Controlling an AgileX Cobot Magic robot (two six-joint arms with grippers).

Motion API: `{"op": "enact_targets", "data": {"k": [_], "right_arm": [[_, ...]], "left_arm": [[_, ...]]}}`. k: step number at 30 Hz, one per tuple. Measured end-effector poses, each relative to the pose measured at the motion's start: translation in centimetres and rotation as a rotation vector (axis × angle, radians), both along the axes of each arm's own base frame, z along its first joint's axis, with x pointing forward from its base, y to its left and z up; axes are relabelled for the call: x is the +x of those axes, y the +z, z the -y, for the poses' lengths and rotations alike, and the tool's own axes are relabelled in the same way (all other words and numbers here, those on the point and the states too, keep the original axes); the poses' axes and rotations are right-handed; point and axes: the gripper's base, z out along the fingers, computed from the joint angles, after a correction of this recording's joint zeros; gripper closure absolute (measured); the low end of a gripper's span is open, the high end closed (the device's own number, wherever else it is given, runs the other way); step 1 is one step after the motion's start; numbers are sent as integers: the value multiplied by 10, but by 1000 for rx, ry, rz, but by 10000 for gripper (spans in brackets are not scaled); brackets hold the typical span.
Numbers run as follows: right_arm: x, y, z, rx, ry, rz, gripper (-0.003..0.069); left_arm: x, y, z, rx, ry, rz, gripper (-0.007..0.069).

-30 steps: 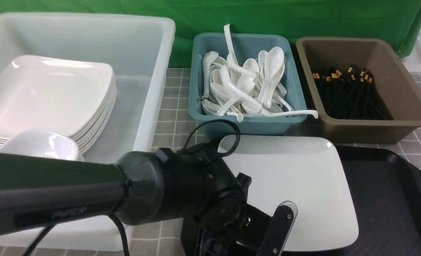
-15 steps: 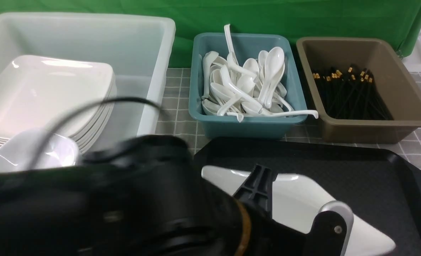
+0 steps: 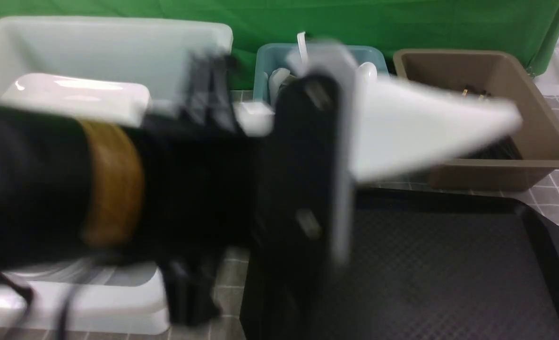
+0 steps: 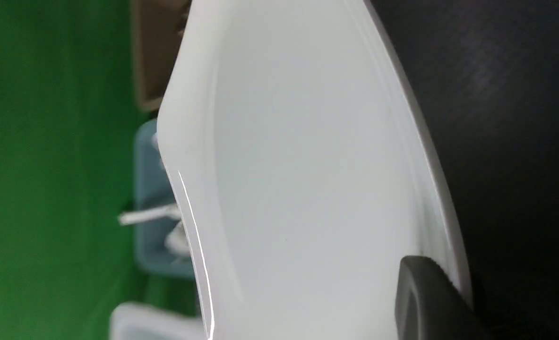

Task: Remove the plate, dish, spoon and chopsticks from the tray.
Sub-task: Use the left arm to put the plate into the large storage box on the left

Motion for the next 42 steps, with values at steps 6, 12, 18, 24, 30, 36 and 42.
{"op": "enact_targets", "data": {"k": [6,12,18,24,30,36,42], "right_arm": [[18,7,-11,9,19,19,636],[26,5,-15,-26,34,3,636],[25,4,-15,-44,41,-1,636],[25,3,-15,-67,47,-16,631],[24,2,-15,-68,47,-21,624],[24,2,-15,-67,47,-21,623],[24,2,-15,-68,48,-24,622]], "left_arm": [[63,5,-68,54,405,72,596],[130,-30,-120,38,611,-5,596],[172,-70,-157,124,733,-120,596],[201,-106,-171,156,754,-177,595],[213,-127,-168,184,734,-231,596],[219,-142,-166,180,729,-278,574],[216,-146,-164,148,740,-346,384]]}}
